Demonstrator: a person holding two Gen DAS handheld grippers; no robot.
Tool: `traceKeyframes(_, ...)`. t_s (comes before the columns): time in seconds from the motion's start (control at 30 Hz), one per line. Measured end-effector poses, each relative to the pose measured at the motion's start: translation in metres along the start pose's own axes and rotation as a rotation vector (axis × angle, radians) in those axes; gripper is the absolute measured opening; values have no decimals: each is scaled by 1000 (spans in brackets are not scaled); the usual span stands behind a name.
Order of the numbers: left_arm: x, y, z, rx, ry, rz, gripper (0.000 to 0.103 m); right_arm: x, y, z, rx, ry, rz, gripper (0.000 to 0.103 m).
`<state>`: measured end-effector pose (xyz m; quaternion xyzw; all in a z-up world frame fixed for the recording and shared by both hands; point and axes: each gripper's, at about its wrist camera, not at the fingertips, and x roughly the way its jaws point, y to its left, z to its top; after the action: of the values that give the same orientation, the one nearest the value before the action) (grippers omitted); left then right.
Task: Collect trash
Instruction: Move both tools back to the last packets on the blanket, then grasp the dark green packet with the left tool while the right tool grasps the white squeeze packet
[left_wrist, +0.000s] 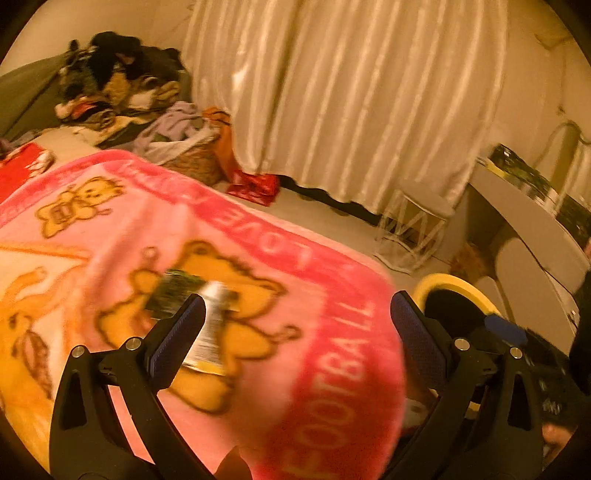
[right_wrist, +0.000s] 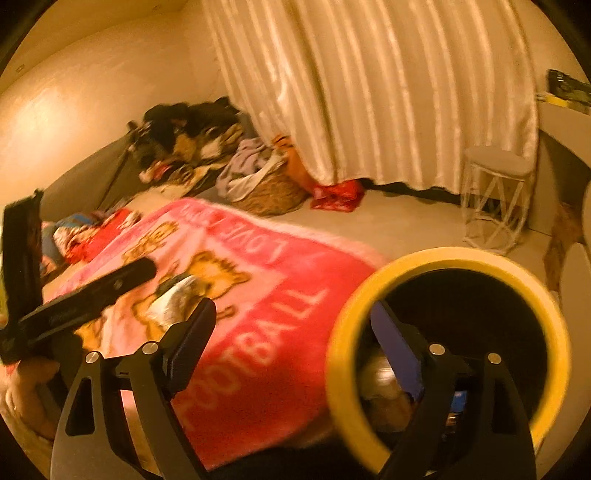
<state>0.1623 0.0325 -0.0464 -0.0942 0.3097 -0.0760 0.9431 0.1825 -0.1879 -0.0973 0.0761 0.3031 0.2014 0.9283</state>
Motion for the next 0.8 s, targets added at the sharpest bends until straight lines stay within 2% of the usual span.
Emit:
traceKeyframes(0.1,0,27,6,-26,-7,46,92,19,27,0,-27,34,54,83)
traceKeyframes(0.3,11,85,14,-98,13,131,92,70,81,-1,-105,127,109,83)
traceKeyframes(0.43,26,112,17,-136,55,147,81,106,110,-5,-129,194,144,83)
traceKeyframes(0.63,54,144,11,-206,144,95,59,152,129,-11,-97,277,169,77)
traceKeyframes(0.7,63,151,9,-240,175,68,56,164,129,-14,-76,301,172,74)
traceKeyframes(0.77,71,156,6,-264,197,41,53,177,125,-19,-57,337,174,67)
traceKeyframes(0.8,75,157,5,-268,205,36,51,182,124,-20,-46,351,179,57)
